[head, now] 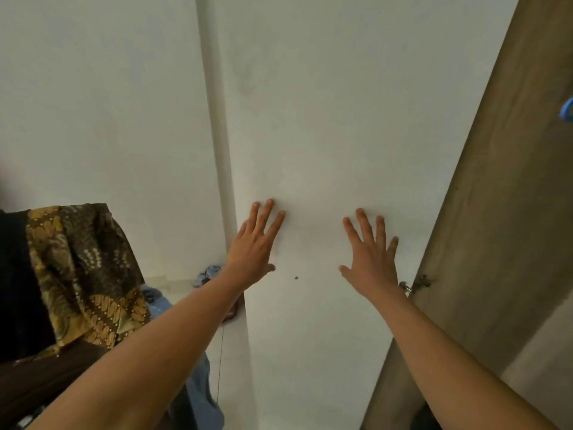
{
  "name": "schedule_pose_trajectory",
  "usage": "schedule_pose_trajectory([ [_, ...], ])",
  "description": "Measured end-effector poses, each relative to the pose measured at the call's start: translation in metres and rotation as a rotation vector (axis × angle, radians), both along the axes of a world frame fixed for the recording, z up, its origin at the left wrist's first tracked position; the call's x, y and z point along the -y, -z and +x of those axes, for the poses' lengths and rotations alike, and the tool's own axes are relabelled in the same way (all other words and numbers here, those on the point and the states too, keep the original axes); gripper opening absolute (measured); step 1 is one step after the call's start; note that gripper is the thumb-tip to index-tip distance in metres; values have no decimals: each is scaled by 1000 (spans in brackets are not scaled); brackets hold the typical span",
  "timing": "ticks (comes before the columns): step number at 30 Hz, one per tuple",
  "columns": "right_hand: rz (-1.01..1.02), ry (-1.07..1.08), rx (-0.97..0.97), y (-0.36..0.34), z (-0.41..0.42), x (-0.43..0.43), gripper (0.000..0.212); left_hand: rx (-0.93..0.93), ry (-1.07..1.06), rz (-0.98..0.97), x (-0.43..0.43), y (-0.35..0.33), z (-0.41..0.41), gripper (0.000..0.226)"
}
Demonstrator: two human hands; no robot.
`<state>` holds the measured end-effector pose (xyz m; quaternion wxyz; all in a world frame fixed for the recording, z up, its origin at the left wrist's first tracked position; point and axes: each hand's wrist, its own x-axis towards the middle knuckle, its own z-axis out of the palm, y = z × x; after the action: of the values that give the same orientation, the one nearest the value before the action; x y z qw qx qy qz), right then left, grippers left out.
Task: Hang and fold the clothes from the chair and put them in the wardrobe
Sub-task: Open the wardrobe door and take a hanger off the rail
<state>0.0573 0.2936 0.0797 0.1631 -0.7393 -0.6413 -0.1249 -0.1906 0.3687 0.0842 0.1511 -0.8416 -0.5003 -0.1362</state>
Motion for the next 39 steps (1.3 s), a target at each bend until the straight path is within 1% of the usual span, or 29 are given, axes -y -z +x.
schedule_pose_trajectory([
  [2,-3,12,26,0,2,-8,108,-20,16,-44,-16,8,4,138],
  [5,17,19,65,6,5,-14,112,3,13,0,-27,22,9,133],
  [7,31,9,75,9,8,-13,115,41,13,55,-28,29,11,123],
  [9,34,-13,71,9,10,-11,113,100,28,111,-27,26,15,104],
  [11,43,-46,42,5,13,-7,104,158,97,173,-26,10,26,85],
  [13,72,-93,10,-5,18,-1,92,166,233,255,-23,-16,43,73],
  [15,137,-139,-28,-24,29,7,85,158,342,324,-17,-50,66,69],
  [18,315,-136,-112,-71,54,24,79,213,416,401,-4,-106,103,67],
  [21,511,-41,-117,-128,83,48,82,271,536,469,9,-158,144,68],
  [24,682,86,-138,-178,113,78,94,303,651,462,26,-203,191,74],
  [27,782,174,-208,-211,148,110,107,314,764,416,49,-240,237,86],
  [30,855,210,-269,-223,191,129,127,284,877,413,69,-267,276,97],
  [33,821,246,-266,-224,234,126,140,198,938,457,82,-288,313,108],
  [36,723,263,-355,-234,267,110,143,148,964,449,86,-303,349,116],
  [39,672,266,-351,-244,306,98,144,107,977,451,88,-312,380,120],
])
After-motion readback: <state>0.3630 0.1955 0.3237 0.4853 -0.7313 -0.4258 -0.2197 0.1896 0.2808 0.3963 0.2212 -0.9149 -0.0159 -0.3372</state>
